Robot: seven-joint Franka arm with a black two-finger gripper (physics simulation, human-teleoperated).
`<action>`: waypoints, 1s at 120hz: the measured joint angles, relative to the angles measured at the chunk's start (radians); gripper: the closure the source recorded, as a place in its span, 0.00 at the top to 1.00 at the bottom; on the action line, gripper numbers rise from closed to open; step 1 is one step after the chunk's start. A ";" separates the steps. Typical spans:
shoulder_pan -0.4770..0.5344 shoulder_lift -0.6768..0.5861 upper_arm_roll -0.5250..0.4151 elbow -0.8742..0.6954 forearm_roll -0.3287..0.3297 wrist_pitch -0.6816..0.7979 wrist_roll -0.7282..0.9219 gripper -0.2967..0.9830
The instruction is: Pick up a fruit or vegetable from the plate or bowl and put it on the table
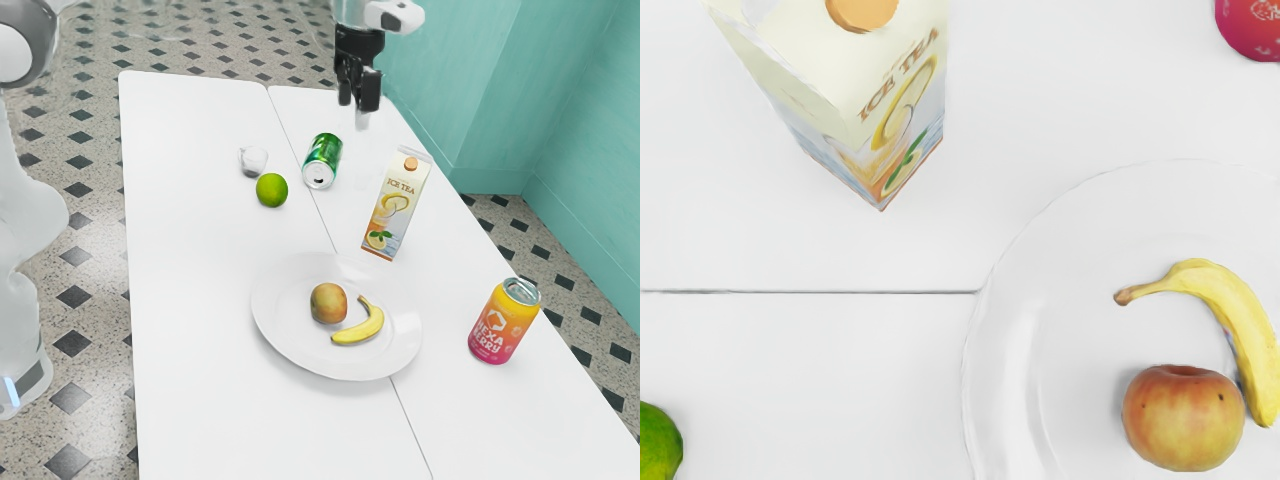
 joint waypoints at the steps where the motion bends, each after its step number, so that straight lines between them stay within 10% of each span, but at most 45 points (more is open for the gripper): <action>1: -0.187 -0.035 0.186 0.019 0.012 -0.005 -0.002 0.76; 5: -0.715 -0.146 0.700 0.076 0.055 -0.023 -0.012 0.75; 9: -0.814 -0.206 0.977 0.109 0.086 -0.038 -0.020 0.75; 24: -0.868 -0.265 1.262 0.156 0.154 -0.078 -0.050 0.75; 36: -0.888 -0.242 1.131 0.340 0.216 -0.134 -0.064 0.75; 62: -1.069 -0.163 1.049 0.093 0.169 -0.115 -0.012 0.75; 70: -0.652 -0.159 0.613 0.046 0.143 -0.118 0.008 0.75; 79: 0.095 -0.157 -0.171 0.024 0.082 -0.135 0.035 0.75; 89: 0.454 -0.127 -0.453 0.046 0.042 -0.154 0.062 0.75; 96: 0.508 -0.104 -0.494 0.056 0.029 -0.163 0.077 0.75; 107: -0.047 -0.060 0.020 0.065 0.046 -0.156 0.093 0.75; 120: -0.177 -0.030 0.155 0.069 0.056 -0.144 0.105 0.75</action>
